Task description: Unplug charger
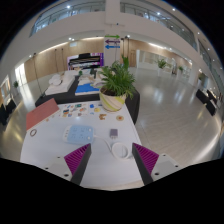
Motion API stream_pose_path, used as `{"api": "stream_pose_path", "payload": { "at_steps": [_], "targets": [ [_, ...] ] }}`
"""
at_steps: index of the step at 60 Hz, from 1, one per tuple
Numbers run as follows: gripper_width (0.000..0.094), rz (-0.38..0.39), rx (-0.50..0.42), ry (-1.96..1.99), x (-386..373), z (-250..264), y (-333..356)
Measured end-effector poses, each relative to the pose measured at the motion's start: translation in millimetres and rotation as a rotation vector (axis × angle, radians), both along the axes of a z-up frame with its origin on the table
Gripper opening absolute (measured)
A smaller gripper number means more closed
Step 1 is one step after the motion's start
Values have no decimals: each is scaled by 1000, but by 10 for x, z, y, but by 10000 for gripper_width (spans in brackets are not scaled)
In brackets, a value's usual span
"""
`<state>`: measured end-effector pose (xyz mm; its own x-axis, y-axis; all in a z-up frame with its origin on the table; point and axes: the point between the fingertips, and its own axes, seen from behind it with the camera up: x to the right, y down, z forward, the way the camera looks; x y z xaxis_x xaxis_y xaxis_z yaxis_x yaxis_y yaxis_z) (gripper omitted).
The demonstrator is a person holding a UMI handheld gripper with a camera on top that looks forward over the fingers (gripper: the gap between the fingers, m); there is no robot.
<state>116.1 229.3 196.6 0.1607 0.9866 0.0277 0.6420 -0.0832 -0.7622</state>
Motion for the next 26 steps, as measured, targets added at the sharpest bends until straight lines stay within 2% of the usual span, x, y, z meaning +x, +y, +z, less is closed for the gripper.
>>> {"api": "stream_pose_path", "payload": {
  "at_steps": [9,26],
  "targets": [
    [855,21,-3,-10,558,159,-174],
    [850,28,26,14,652,149,-155]
  ]
}}
